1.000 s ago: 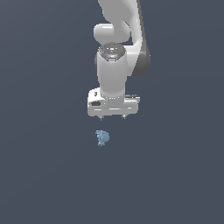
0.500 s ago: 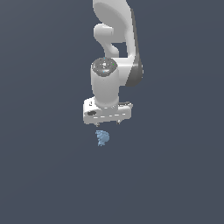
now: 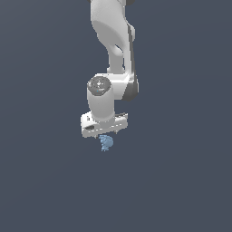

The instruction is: Pick up the object and move it to a goal position.

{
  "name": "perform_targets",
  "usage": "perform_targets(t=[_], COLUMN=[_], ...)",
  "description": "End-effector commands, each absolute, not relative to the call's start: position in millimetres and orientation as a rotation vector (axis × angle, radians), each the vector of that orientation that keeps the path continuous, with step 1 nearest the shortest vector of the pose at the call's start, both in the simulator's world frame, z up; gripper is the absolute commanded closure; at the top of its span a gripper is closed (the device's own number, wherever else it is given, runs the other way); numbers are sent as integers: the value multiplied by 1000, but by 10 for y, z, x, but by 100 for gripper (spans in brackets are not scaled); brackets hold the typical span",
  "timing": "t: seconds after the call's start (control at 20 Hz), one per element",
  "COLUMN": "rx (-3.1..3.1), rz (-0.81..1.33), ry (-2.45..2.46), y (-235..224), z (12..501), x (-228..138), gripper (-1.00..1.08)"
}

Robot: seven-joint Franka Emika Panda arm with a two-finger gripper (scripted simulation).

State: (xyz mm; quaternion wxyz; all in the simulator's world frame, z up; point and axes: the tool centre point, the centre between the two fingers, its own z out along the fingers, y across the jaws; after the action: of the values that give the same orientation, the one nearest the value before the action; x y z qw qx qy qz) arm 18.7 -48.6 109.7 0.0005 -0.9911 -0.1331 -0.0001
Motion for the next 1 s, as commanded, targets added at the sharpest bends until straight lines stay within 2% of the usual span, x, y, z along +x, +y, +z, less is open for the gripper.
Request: perform_targets(t=[0.0, 0.45, 0.95], rx=[-3109, -3107, -3107], rz=[-1, 1, 0], ry=[-448, -462, -468], y=[-526, -555, -557], z=[1030, 950, 514], x=[194, 192, 183], gripper=[-92, -92, -92])
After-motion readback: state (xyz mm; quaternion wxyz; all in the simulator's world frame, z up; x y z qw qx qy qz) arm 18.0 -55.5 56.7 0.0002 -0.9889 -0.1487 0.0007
